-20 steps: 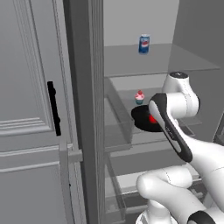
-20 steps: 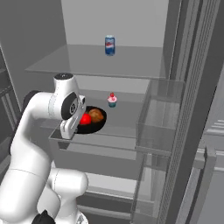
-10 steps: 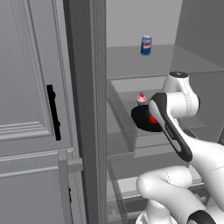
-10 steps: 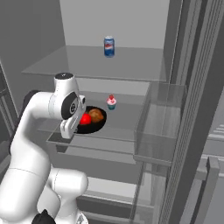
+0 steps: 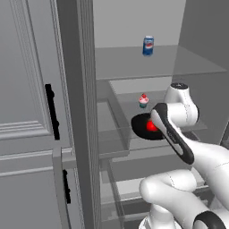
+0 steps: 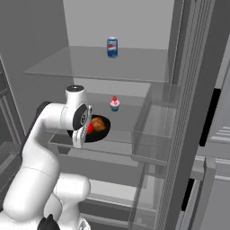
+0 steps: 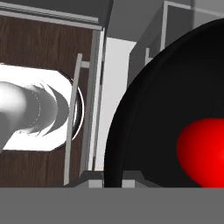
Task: Pick the chicken drumstick and tomato from their plates and place them in the bowl. Then put the bowl in the fridge.
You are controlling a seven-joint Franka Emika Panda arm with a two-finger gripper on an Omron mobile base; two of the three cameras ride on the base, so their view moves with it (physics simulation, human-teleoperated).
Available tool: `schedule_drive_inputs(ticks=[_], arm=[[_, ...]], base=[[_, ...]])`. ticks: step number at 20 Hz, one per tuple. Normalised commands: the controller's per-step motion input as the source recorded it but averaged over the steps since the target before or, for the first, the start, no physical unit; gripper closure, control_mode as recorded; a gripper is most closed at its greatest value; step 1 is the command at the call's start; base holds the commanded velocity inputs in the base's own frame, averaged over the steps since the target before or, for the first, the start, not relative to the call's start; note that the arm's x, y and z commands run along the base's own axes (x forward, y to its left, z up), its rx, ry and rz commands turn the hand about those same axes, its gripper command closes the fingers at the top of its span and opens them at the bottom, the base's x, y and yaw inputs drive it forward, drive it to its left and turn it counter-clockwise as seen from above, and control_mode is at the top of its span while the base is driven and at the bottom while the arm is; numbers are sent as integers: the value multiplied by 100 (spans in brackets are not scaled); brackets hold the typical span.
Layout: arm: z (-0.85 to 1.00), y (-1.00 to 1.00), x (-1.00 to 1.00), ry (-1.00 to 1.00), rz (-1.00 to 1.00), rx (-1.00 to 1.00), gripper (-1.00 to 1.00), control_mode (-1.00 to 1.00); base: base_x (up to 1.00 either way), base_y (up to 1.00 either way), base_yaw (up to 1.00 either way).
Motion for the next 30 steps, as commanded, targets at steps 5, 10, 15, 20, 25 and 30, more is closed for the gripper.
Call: schedule_drive_inputs(ticks=[5,10,15,20,25,30], arm=[[-41,-2,89,0,9,2,100,-100],[-29,0,95,0,0,1,100,-100],[-5,0,63,0,0,0,100,-100],[0,0,24,0,0,0,100,-100],[0,0,6,0,0,0,100,-100],[-15,0,20,0,0,0,100,-100]], base=[[0,0,0],[0,0,0],[0,0,0],[0,0,0],[0,0,0],[0,0,0]])
